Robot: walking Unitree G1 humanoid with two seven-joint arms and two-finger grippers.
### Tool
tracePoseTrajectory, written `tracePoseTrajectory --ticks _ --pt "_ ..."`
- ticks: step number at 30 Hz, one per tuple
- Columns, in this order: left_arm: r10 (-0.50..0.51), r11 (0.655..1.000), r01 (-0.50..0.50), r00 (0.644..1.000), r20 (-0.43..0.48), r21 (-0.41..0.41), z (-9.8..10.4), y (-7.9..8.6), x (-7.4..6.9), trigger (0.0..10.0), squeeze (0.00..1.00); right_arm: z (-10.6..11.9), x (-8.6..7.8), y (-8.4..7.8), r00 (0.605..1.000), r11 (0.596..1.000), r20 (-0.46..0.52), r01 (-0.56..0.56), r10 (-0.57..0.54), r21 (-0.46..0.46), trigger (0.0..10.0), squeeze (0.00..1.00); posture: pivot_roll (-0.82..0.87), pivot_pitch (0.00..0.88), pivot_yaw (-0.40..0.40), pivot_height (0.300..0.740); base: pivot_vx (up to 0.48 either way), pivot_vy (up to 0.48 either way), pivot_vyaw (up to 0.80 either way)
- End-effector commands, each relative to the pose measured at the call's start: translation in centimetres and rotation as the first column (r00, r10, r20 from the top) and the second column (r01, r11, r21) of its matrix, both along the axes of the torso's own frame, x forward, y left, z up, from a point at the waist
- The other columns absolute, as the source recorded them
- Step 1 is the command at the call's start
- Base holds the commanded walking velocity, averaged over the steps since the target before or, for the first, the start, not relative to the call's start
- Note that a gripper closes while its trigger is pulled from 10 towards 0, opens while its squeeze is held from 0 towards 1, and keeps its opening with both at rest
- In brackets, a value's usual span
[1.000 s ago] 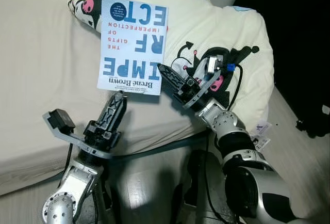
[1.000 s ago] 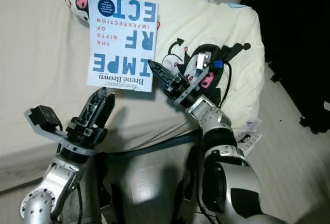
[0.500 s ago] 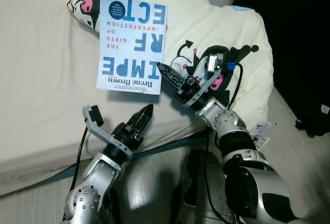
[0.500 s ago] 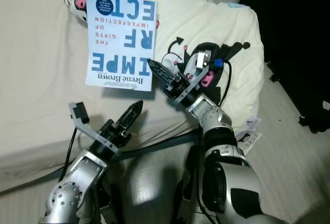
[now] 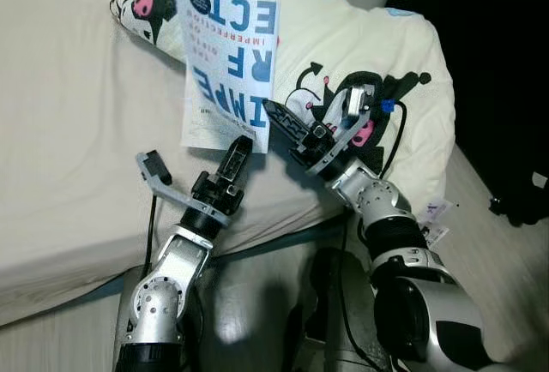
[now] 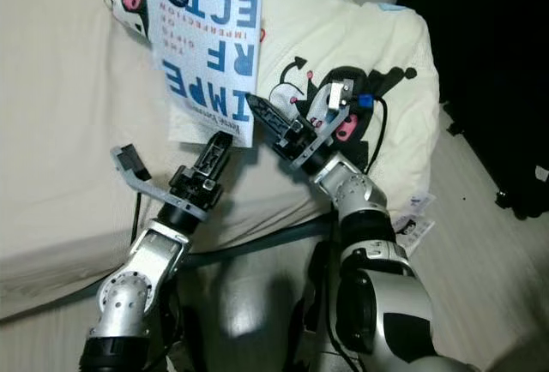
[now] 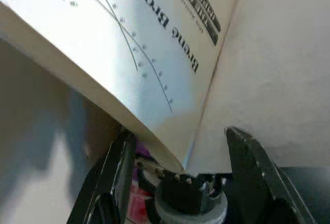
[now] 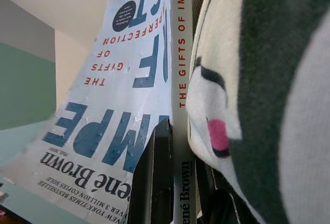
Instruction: Clean up the room
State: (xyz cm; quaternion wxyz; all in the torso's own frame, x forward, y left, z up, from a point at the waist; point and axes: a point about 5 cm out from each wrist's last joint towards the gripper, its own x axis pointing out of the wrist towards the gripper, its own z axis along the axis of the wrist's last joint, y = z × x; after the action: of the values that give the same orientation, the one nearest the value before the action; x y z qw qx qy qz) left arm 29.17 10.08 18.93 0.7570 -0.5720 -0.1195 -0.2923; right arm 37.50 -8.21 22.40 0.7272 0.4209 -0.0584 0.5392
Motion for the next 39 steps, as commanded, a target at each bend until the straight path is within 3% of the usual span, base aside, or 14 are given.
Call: tracePoseTrajectory --ticks 1,9,15,17,25,30,33,35,39 --pt "-0.064 0.97 0.065 0.998 0.012 -0.233 0.0 -3.0 -1.2 10.0 0.0 0.1 -0.9 2.2 0.99 0.991 0.04 -0.134 0.134 0.001 0.0 0.0 0.09 0.374 -0.082 0.52 0.0 0.0 0.0" --pt "-0.095 0.964 0.11 0.993 0.072 -0.244 0.5 -2.9 -1.7 10.0 0.0 0.1 -1.0 2.2 0.991 0.991 0.038 -0.132 0.131 0.0 0.0 0.0 0.08 0.38 -0.079 0.52 0.0 0.0 0.0" --pt "-0.087 0.968 0.098 0.994 0.059 -0.229 -0.7 -1.6 -2.4 10.0 0.0 0.3 -0.9 2.0 0.992 0.992 0.038 -0.124 0.124 0.005 0.0 0.0 0.08 0.38 -0.081 0.52 0.0 0.0 0.0" --pt "-0.05 0.974 0.063 0.996 0.069 -0.215 -1.2 -0.4 -2.7 10.0 0.0 0.3 -0.8 2.0 0.992 0.993 0.037 -0.121 0.12 0.008 0.0 0.0 0.09 0.381 -0.085 0.52 0.0 0.0 0.0" --pt "-0.036 0.977 0.069 0.986 0.162 -0.203 -0.1 0.7 -3.4 10.0 0.0 0.3 -0.8 2.0 0.993 0.993 0.03 -0.117 0.116 0.015 0.0 0.0 0.09 0.382 -0.089 0.52 0.0 0.0 0.0" --pt "-0.008 0.983 0.036 0.988 0.153 -0.178 0.1 0.9 -3.0 10.0 0.0 0.3 -0.9 2.3 0.991 0.991 0.031 -0.132 0.132 0.017 0.0 0.0 0.09 0.382 -0.089 0.52 0.0 0.0 0.0" --pt "0.054 0.988 -0.04 0.994 0.092 -0.15 0.3 0.7 -1.7 10.0 0.0 0.2 -1.3 2.6 0.984 0.985 0.042 -0.175 0.174 0.011 0.0 0.0 0.09 0.383 -0.088 0.52 0.0 0.0 0.0" --pt "0.054 0.988 -0.04 0.994 0.092 -0.15 0.3 0.7 -1.7 10.0 0.0 0.2 -1.3 2.6 0.984 0.985 0.042 -0.175 0.174 0.011 0.0 0.0 0.09 0.383 -0.088 0.52 0.0 0.0 0.0" --pt "0.048 0.996 -0.045 0.998 0.037 -0.081 0.1 -0.7 -0.3 10.0 0.0 0.1 -1.9 2.9 0.974 0.976 0.056 -0.219 0.219 0.0 0.0 0.0 0.08 0.385 -0.08 0.52 0.0 0.0 0.0"
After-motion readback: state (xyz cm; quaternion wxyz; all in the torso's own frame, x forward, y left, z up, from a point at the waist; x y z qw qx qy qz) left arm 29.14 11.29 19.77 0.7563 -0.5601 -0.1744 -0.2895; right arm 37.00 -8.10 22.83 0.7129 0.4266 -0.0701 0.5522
